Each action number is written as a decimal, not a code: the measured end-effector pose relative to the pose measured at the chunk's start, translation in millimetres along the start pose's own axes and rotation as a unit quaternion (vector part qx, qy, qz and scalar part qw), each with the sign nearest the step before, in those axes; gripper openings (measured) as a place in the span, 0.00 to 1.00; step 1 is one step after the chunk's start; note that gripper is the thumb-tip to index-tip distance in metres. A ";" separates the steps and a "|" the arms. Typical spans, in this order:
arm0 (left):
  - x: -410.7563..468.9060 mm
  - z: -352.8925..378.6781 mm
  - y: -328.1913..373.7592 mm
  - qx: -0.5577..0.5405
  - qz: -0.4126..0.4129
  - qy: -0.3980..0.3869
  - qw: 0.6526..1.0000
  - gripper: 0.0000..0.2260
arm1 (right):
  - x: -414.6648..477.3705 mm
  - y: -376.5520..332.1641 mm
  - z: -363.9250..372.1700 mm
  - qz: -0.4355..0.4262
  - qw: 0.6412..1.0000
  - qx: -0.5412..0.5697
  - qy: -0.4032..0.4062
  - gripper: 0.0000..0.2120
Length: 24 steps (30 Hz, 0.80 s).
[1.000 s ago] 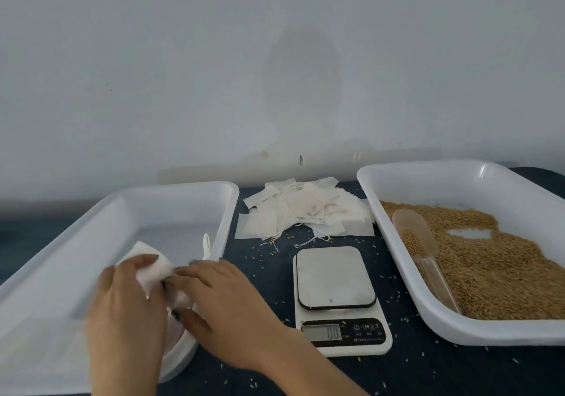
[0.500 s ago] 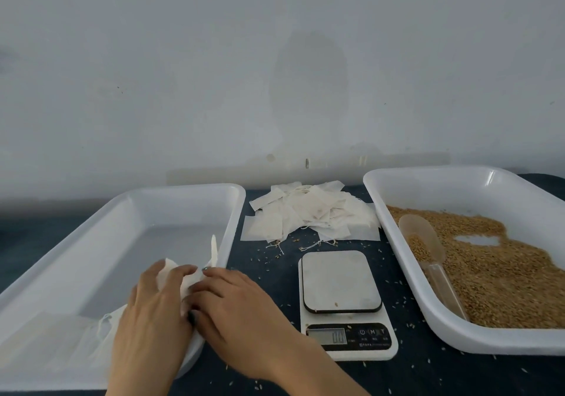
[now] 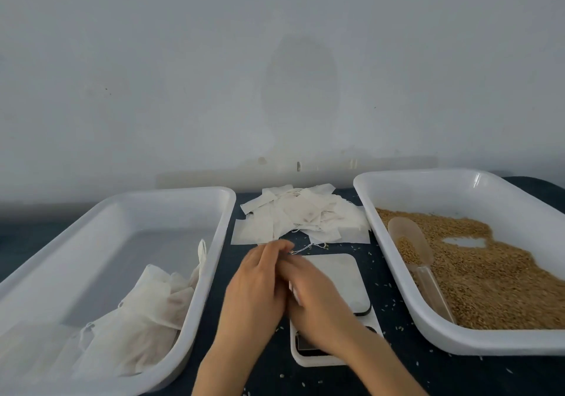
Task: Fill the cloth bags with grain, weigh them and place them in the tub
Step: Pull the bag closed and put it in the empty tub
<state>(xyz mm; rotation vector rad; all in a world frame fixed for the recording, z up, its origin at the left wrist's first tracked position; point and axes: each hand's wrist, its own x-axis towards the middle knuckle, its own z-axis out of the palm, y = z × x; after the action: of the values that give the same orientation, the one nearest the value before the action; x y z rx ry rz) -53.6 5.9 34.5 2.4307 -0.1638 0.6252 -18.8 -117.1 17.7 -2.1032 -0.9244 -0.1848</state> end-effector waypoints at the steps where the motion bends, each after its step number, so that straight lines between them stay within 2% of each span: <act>1: 8.1 9.3 -5.8 -0.018 -0.012 -0.009 1.000 0.22 | -2.4 9.7 -8.0 0.019 1.000 0.000 0.017 0.24; 4: 37.0 35.1 -29.6 -0.007 -0.036 -0.030 0.999 0.17 | -7.6 37.6 -34.5 0.064 0.996 -0.019 0.062 0.19; 7: 61.6 53.4 -63.2 0.029 -0.093 -0.055 0.994 0.21 | -10.8 57.0 -51.4 0.095 0.989 0.008 0.116 0.16; 12: 67.1 80.9 -105.9 0.185 -0.144 -0.192 0.953 0.24 | -19.1 75.0 -44.6 0.104 0.986 0.023 0.127 0.15; 14: 65.5 89.0 -112.0 0.225 -0.136 -0.191 0.946 0.24 | -21.6 80.0 -40.2 0.106 0.985 0.037 0.131 0.16; 18: 63.3 91.5 -114.1 0.233 -0.131 -0.173 0.948 0.26 | -23.5 83.8 -40.6 0.103 0.981 0.062 0.154 0.14; 24: 57.5 80.2 -106.2 0.157 -0.131 -0.091 0.975 0.25 | -28.8 83.7 -41.3 0.098 0.974 0.090 0.182 0.12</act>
<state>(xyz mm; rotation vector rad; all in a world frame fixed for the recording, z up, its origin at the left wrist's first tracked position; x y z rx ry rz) 56.4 45.1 -51.4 2.7495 0.1956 0.3287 23.9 -196.7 -19.4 -1.8934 -0.4935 -0.3566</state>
